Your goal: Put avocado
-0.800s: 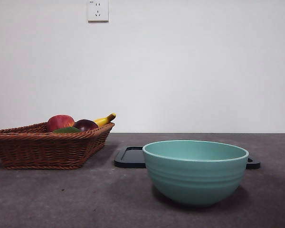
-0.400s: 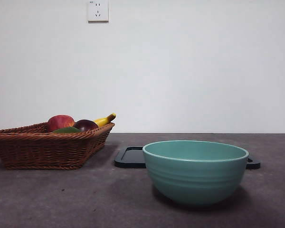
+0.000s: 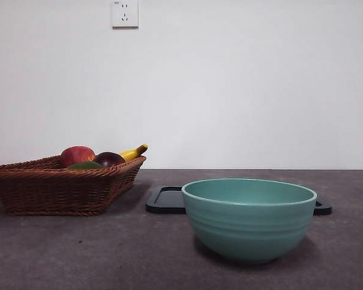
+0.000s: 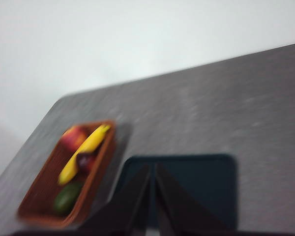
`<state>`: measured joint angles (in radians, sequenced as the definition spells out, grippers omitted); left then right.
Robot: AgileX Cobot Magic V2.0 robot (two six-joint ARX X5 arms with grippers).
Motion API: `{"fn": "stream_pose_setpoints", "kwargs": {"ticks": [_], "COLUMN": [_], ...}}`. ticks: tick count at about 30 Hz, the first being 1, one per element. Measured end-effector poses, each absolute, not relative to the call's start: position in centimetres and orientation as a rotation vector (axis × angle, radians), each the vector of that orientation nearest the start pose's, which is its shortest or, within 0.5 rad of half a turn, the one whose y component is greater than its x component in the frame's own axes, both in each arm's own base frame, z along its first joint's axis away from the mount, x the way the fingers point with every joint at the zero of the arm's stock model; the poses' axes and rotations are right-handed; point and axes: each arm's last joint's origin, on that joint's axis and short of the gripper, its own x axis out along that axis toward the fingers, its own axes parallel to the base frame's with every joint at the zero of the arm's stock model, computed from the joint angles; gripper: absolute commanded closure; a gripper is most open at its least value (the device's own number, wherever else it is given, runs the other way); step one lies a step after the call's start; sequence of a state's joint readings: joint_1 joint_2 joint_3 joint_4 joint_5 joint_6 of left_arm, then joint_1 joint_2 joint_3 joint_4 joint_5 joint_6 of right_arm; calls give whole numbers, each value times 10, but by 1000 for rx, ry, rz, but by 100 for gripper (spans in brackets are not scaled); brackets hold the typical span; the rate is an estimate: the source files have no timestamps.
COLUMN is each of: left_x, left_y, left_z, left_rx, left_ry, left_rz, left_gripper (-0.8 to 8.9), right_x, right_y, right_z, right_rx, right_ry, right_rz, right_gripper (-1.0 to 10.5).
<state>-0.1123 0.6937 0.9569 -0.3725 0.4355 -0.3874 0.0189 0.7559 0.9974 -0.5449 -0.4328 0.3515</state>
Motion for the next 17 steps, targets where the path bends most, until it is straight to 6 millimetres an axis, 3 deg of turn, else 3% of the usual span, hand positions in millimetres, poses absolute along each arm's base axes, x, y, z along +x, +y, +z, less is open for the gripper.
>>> {"fn": "stream_pose_setpoints", "kwargs": {"ticks": [5,10,17], "left_x": [143,152,171], "left_y": [-56,-84,-94], "left_z": [379,366,342], "left_rx": [-387,-336,-303], "left_ry": [333,452,640], "left_rz": [-683,-808,-773], "left_gripper": [798,798,763], "right_x": [146,148,149], "right_y": [40,66,68], "right_z": [381,370,363], "right_rx": [295,207,187], "right_ry": [491,615,686], "right_rz": [529,652,612], "right_gripper": [936,936,935]}}
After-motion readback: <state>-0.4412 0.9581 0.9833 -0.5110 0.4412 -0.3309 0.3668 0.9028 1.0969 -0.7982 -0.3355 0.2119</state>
